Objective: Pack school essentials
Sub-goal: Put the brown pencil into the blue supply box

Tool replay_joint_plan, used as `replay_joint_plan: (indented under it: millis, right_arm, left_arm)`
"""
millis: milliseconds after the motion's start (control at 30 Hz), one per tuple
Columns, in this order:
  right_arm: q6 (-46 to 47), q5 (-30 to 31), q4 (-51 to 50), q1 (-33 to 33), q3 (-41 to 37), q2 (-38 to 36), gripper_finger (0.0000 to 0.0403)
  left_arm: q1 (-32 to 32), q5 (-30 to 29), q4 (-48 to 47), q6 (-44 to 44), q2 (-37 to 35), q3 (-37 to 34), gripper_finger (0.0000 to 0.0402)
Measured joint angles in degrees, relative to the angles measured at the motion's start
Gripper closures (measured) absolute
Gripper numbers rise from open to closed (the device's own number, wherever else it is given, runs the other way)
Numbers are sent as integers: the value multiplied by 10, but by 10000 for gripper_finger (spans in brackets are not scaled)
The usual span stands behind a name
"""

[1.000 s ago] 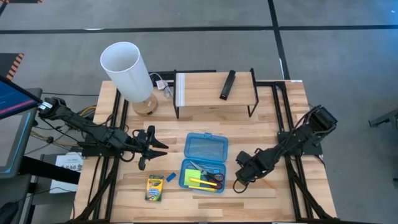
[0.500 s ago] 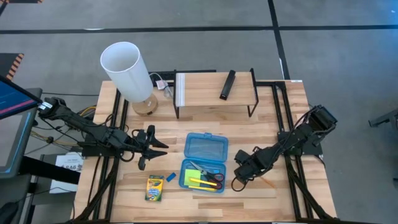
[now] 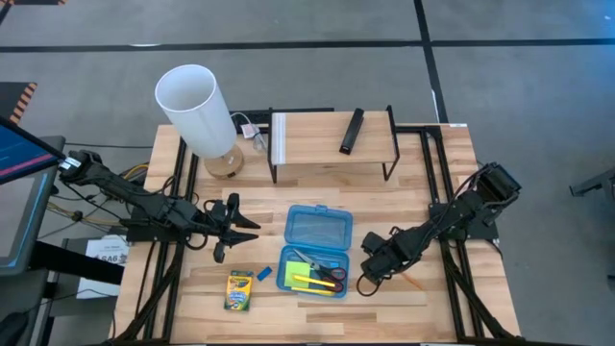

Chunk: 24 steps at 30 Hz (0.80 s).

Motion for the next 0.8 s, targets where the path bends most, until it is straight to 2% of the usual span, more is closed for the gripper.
replay_joint_plan:
  millis: [433, 633, 800]
  right_arm:
    - [-26, 6, -20, 0, 52, 0, 394]
    - [-40, -7, 94, 23, 53, 0, 317]
    - [-38, 1, 139, 63, 55, 3, 247]
  left_arm:
    - [0, 1, -1, 3, 0, 0, 288]
    - [0, 1, -1, 1, 0, 0, 288]
    - [0, 1, -1, 1, 0, 0, 288]
